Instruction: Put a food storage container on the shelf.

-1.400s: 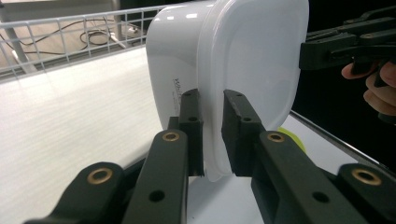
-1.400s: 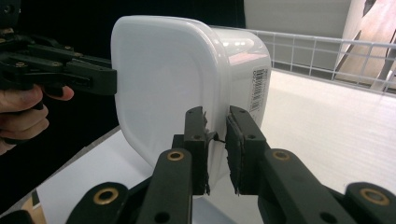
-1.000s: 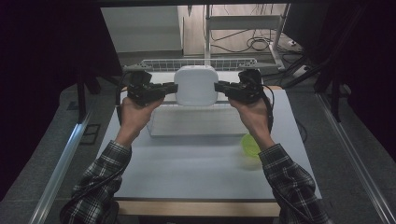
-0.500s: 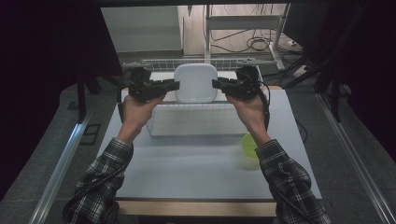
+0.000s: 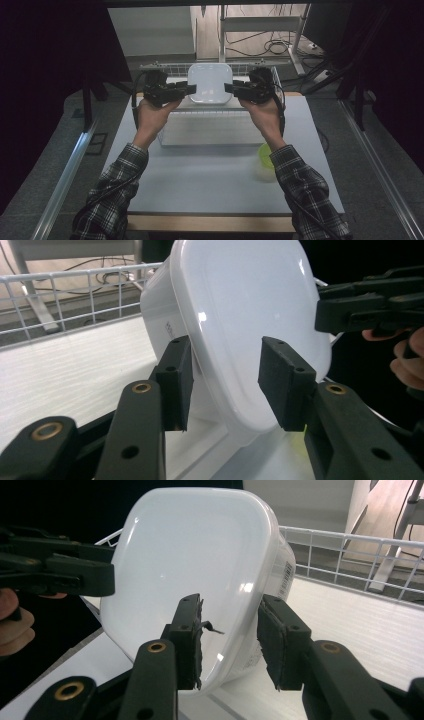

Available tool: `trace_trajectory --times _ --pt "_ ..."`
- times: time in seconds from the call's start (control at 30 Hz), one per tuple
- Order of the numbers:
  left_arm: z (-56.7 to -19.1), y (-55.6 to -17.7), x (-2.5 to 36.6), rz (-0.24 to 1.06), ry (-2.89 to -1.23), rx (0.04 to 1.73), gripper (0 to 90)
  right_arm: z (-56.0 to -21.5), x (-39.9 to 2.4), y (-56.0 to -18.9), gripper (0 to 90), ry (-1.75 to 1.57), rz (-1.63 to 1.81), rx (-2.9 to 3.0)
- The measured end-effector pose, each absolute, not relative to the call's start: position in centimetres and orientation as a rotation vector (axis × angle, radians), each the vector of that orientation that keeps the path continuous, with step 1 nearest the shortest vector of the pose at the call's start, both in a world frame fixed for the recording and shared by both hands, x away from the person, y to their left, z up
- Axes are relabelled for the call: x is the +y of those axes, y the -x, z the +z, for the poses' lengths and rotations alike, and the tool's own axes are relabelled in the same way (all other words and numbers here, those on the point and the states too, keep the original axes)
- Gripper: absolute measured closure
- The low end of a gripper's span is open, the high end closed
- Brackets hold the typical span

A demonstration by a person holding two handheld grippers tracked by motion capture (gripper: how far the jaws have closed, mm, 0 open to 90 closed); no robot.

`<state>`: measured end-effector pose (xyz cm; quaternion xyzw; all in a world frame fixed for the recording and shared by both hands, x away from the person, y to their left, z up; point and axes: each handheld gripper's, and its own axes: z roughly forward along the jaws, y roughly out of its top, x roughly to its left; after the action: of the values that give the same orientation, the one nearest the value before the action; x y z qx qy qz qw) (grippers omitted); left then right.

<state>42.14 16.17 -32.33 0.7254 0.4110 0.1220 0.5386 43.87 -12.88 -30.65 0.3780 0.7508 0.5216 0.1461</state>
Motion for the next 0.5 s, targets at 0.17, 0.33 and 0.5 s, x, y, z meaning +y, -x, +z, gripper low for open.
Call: trace_trajectory --times 0.17,0.33,0.5 --pt "-32.6 -42.6 16.1 0.276 -1.722 0.985 57.5 -30.6 -12.9 -44.3 59.9 -1.098 1.501 2.158" --pt "-32.6 -43.0 16.1 0.267 -1.725 0.994 54.0 -30.6 -12.6 -44.6 57.1 -1.089 1.443 2.152" --pt "-32.7 -43.5 16.2 0.275 -1.705 1.010 48.4 -30.8 -12.5 -44.9 55.1 -1.103 1.453 2.139"
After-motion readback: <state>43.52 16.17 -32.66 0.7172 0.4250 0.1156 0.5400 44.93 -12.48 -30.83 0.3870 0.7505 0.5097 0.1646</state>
